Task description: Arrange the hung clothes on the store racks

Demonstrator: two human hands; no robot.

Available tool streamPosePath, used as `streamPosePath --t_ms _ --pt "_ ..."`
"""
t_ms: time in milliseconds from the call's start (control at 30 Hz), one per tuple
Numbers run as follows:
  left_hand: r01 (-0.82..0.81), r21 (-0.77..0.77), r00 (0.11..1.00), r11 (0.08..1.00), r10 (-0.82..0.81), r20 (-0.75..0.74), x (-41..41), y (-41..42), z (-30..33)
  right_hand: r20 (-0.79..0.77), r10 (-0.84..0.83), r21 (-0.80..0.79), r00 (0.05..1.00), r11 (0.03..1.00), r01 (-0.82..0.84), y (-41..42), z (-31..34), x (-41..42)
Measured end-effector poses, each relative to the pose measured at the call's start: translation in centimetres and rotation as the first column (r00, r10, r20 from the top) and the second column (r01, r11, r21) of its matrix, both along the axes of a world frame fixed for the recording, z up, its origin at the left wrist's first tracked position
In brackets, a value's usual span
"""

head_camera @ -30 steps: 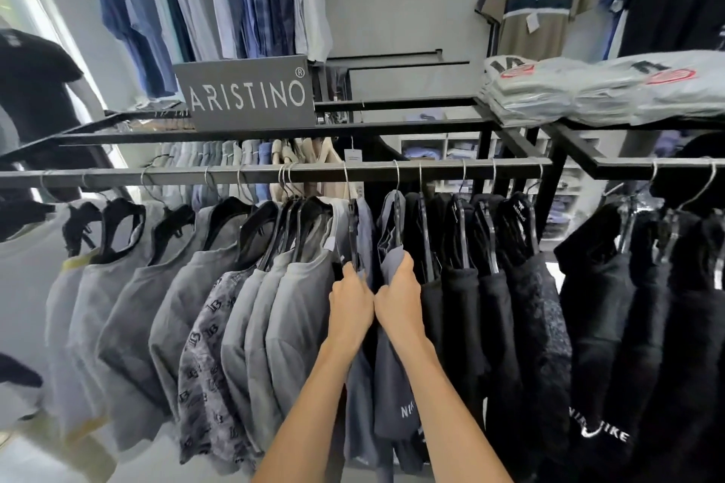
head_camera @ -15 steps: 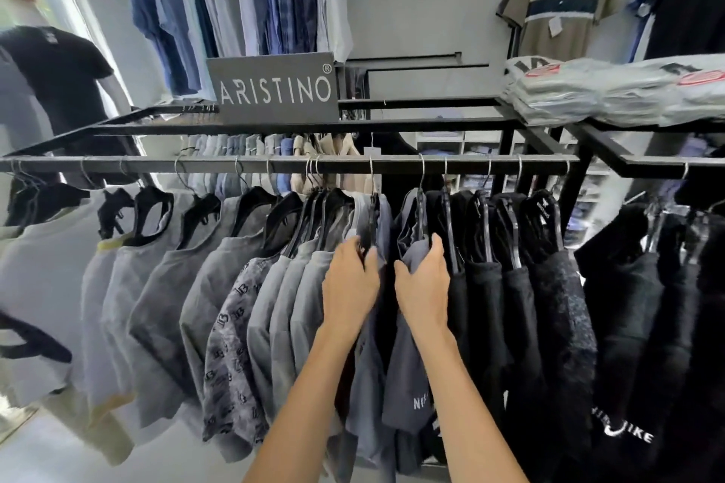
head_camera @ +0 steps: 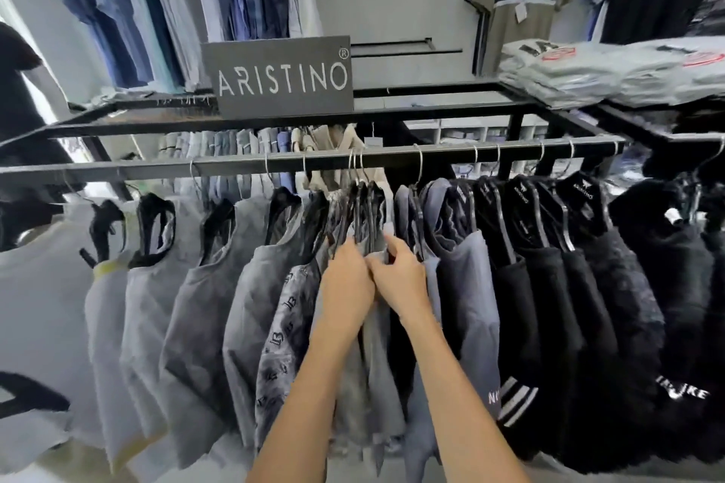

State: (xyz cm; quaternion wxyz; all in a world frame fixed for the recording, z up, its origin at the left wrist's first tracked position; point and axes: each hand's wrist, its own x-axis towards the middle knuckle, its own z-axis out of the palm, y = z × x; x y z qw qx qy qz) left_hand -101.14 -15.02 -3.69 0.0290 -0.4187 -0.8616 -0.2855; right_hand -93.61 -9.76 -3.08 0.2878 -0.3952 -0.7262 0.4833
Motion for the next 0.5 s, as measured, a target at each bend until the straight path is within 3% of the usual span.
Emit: streamPosePath --t_ms 200,367,500 --pt "0.042 0.115 0.978 0.993 -0.064 0.2 -0.5 -0.4 -0.6 0.11 -0.094 0.006 0.99 0.996 0.094 0.2 0.2 -1.5" --pt "0.029 0.129 0.989 0.991 -0.047 0.138 0.6 -0.5 -1.1 0.208 -0.08 0.032 0.975 0.997 0.075 0.2 -0.4 -1.6" --pt "-0.017 0.244 0.98 0.97 -0.032 0.196 0.5 -0.3 -1.9 0.188 -0.111 0.09 0.976 0.991 0.095 0.1 -1.0 -1.9"
